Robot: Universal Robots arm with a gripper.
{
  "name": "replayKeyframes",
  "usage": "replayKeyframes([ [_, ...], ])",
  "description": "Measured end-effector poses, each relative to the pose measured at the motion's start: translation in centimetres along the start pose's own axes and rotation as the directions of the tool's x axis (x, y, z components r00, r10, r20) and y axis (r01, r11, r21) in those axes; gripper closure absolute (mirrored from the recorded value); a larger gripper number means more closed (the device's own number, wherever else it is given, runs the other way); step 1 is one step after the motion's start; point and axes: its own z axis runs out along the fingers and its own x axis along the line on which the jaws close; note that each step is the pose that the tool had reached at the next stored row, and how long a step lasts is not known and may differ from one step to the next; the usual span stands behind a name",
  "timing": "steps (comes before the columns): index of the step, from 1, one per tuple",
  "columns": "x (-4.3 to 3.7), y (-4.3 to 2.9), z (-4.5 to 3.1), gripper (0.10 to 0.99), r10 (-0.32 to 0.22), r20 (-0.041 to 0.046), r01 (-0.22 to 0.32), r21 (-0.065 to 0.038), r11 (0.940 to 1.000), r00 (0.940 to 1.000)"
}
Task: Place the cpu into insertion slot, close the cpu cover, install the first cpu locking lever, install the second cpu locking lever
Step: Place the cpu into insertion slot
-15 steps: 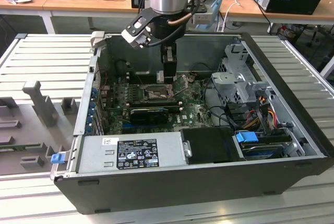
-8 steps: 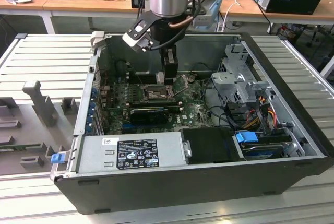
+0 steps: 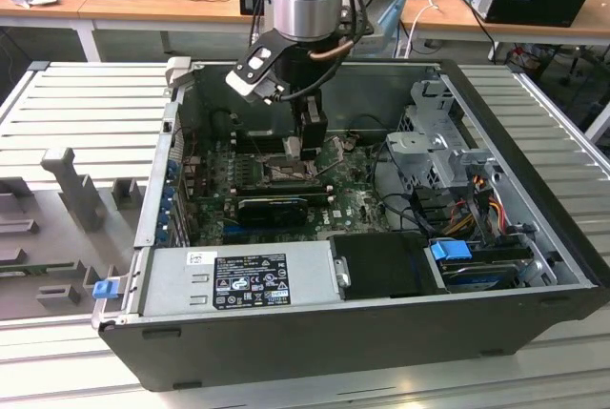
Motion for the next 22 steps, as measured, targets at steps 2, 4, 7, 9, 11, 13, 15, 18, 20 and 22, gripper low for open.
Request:
replayKeyframes([
  [2, 0.17, -0.25, 0.65, 0.557, 0.024, 0.0017, -0.024, 0.000, 0.9997, 0.9997],
  [4, 0.37, -0.70, 1.11, 0.557, 0.026, 0.0018, -0.026, 0.000, 0.9996, 0.9996],
  [7, 1.06, -1.38, 1.72, 0.557, 0.027, 0.0019, -0.027, 0.000, 0.9996, 0.9996],
  [9, 1.94, -1.67, 2.32, 0.557, 0.027, 0.0018, -0.027, 0.000, 0.9996, 0.9996],
  [11, 2.54, -1.68, 2.80, 0.557, 0.027, 0.0019, -0.027, 0.000, 0.9996, 0.9996],
  [13, 2.95, -1.69, 3.21, 0.557, 0.027, 0.0019, -0.027, 0.000, 0.9996, 0.9996],
  [15, 3.10, -1.71, 3.60, 0.557, 0.027, 0.0017, -0.027, -0.001, 0.9996, 0.9996],
  [18, 3.16, -1.76, 4.19, 0.557, 0.027, 0.0018, -0.027, 0.000, 0.9996, 0.9996],
  [20, 3.21, -1.83, 4.74, 0.557, 0.027, 0.0019, -0.027, 0.000, 0.9996, 0.9996],
  [22, 3.22, -1.90, 5.35, 0.557, 0.028, 0.0018, -0.028, 0.000, 0.9996, 0.9996],
])
